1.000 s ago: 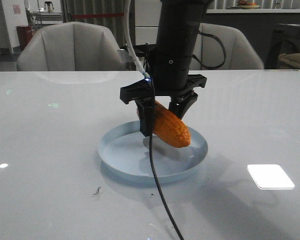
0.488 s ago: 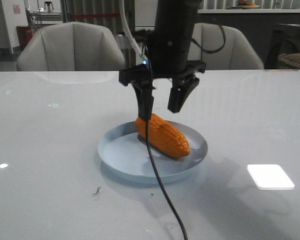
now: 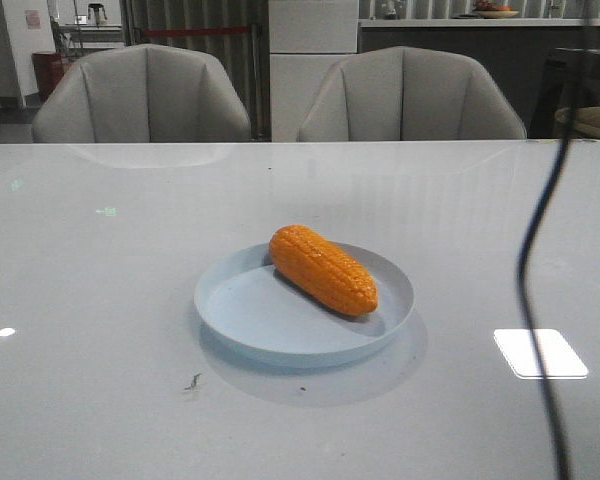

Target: Place corn on plate with both arms

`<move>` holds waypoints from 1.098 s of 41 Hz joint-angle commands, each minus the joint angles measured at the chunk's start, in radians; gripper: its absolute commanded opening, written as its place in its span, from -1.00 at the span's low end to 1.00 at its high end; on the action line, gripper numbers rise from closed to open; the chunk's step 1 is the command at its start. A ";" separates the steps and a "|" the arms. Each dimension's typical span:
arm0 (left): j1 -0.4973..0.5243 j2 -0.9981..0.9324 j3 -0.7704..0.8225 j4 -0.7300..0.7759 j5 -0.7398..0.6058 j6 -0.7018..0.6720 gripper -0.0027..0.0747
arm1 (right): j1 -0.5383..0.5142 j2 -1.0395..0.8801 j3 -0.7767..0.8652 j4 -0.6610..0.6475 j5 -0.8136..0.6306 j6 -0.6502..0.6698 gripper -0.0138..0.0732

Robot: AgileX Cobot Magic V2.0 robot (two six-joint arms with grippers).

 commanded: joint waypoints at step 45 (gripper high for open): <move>0.001 0.001 -0.028 0.025 -0.082 -0.010 0.19 | -0.212 -0.891 1.175 0.011 -0.309 -0.066 0.51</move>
